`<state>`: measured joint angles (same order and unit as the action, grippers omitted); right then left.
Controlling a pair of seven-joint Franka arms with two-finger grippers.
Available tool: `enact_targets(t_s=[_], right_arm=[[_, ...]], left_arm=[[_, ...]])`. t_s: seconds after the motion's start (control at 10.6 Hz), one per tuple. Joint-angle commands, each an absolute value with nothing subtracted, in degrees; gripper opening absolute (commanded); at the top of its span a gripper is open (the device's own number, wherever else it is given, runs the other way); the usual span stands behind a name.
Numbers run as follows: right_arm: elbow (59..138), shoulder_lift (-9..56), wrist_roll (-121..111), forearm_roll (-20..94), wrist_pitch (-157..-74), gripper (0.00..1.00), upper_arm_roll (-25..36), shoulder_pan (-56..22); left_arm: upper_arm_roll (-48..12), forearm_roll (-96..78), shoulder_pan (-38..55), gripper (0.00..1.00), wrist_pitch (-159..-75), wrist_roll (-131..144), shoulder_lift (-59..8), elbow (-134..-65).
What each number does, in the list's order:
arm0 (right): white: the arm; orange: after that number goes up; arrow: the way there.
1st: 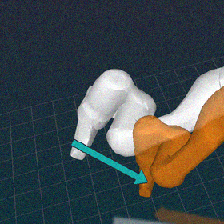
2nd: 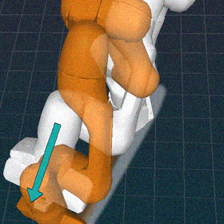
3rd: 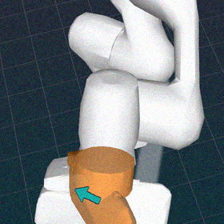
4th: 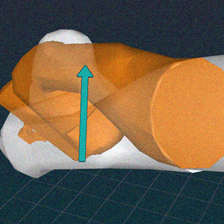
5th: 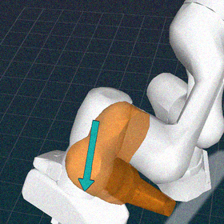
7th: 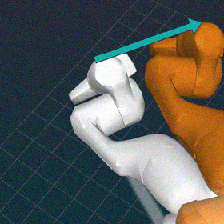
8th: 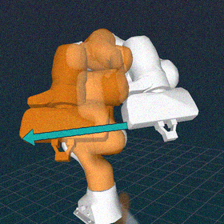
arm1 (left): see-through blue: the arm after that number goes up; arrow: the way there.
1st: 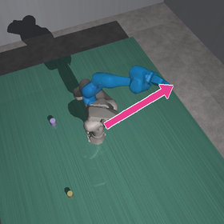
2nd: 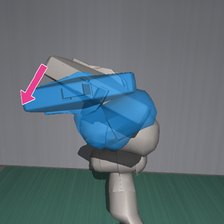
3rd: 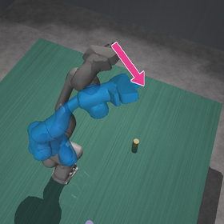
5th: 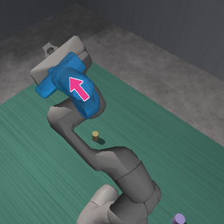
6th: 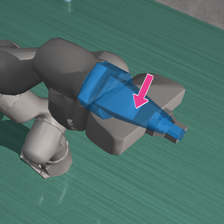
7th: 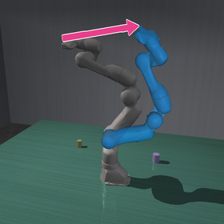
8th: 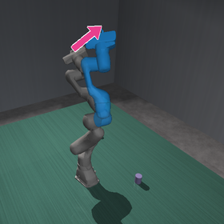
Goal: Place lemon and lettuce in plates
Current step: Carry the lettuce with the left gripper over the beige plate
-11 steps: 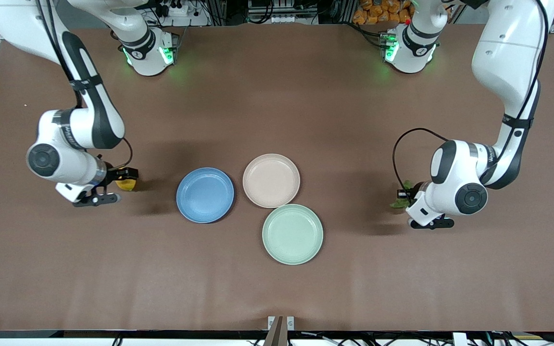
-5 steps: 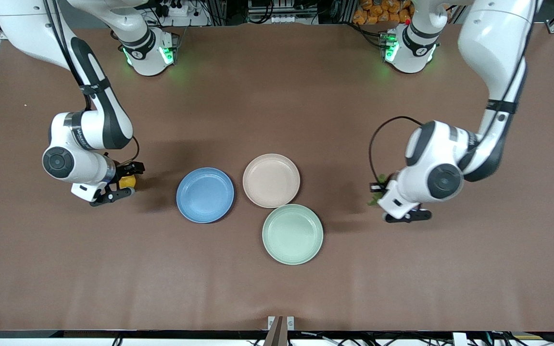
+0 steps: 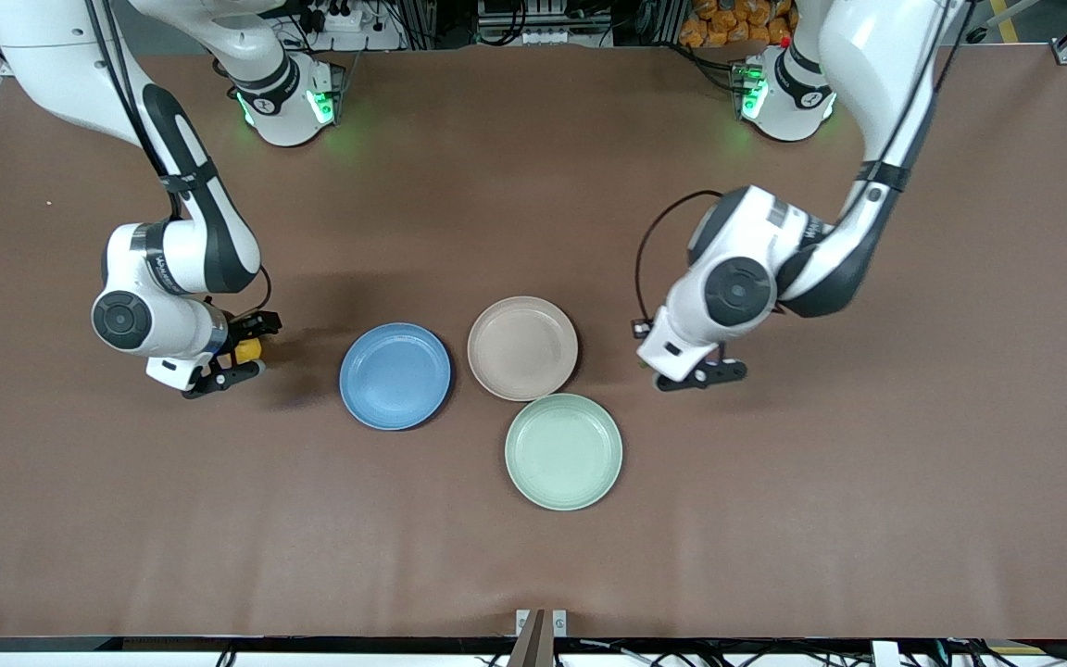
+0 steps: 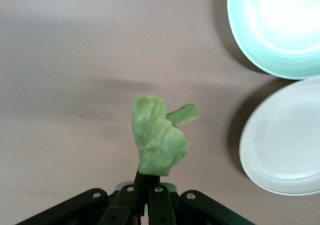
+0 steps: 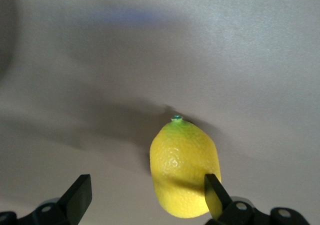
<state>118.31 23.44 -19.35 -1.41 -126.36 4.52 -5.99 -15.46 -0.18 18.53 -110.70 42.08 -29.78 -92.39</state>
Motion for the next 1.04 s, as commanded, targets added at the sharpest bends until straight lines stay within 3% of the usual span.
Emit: enact_targets(t_s=[0.0, 0.19, 0.66, 0.94], right_arm=[[118.56, 24.08, -23.36, -1.49, -127.26, 1.0, 5.88, -5.89], [118.48, 24.26, -23.91, -1.32, -127.62, 1.0, 6.24, -5.98], [118.3, 26.01, -23.47, -0.53, -129.37, 1.0, 6.59, -5.98], [118.48, 26.02, -23.91, -0.53, -130.25, 1.0, 7.12, -5.98]], left_arm=[[-14.85, -2.98, 22.39, 0.0, -110.04, 47.96, -28.83, -91.15], [-14.77, -3.69, 26.61, 0.0, -111.87, 53.67, -30.57, -88.26], [-14.24, -5.71, 33.39, 0.0, -129.43, 64.32, -37.34, -87.89], [-14.24, -5.71, 33.75, 0.0, -130.51, 64.42, -39.1, -87.89]])
